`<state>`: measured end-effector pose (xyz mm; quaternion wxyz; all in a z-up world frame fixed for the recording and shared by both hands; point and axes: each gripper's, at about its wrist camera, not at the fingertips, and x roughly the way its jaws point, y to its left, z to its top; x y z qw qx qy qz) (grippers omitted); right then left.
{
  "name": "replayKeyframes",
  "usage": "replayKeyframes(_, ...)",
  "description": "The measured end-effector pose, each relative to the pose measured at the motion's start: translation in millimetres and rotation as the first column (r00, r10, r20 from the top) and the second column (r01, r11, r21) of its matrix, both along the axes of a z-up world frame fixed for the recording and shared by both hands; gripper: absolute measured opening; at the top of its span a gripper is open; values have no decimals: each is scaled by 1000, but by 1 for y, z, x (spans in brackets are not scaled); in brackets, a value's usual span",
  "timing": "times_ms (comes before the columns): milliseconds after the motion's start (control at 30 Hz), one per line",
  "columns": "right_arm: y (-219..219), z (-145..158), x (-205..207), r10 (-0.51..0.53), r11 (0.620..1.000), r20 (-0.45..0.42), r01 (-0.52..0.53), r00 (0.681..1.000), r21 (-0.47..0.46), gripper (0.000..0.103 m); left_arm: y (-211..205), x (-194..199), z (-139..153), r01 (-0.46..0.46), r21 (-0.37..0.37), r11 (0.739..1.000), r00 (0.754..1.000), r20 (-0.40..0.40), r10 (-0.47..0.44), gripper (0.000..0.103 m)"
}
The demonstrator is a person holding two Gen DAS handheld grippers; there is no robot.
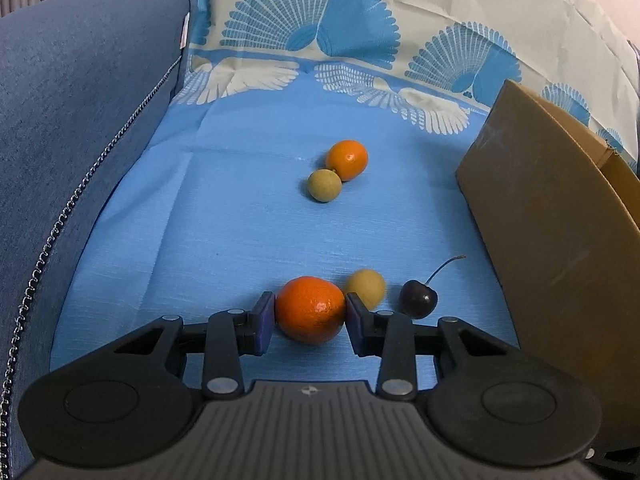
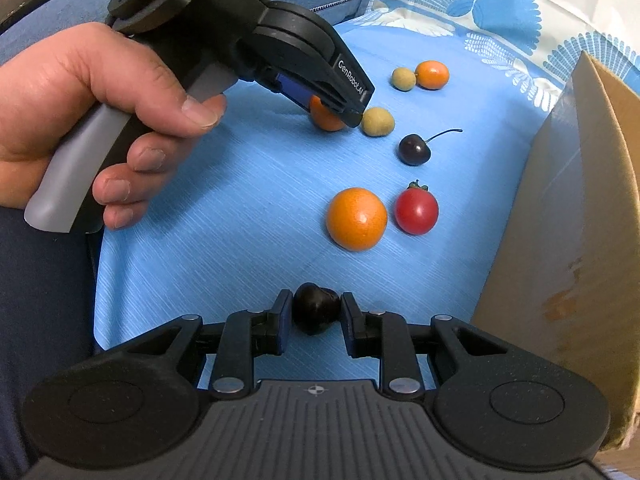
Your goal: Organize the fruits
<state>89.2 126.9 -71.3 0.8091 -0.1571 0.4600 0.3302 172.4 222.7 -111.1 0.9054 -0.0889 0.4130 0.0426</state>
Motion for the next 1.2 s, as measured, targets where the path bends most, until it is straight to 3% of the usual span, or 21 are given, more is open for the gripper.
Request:
replayKeyframes(133,-1,9,-2,-28,999,32,27,999,27,27,-1,-7,8,-10,5,1000,999,32,9,41)
replayKeyframes(300,2,28,-13,-40,995,126,29,991,92,27,-2,-29,31,-10,-8,1000,991,135,11,41)
replayKeyframes(533,-10,65,-28,-55,981,283,-1,957,194,27,1,-52,65,-53,-106,993,972,225,75,41)
replayKeyframes(700,-43,97,-30,-165,952,371,48,914,304,27,-16,-64,94,-9,-114,993,958,285,42,41)
replayKeyframes(933,-116,131,-21,-404,869,422,196,812,455,26,-43,-77,130,72,-96,993,928,371,-31,41)
replayKeyframes(1100,-159,143,0,-447,856,428,238,785,459,26,-56,-77,143,104,-109,989,917,397,-52,41)
replayKeyframes(1200,-184,147,11,-470,858,468,264,748,441,26,-66,-76,146,125,-105,987,912,403,-72,41)
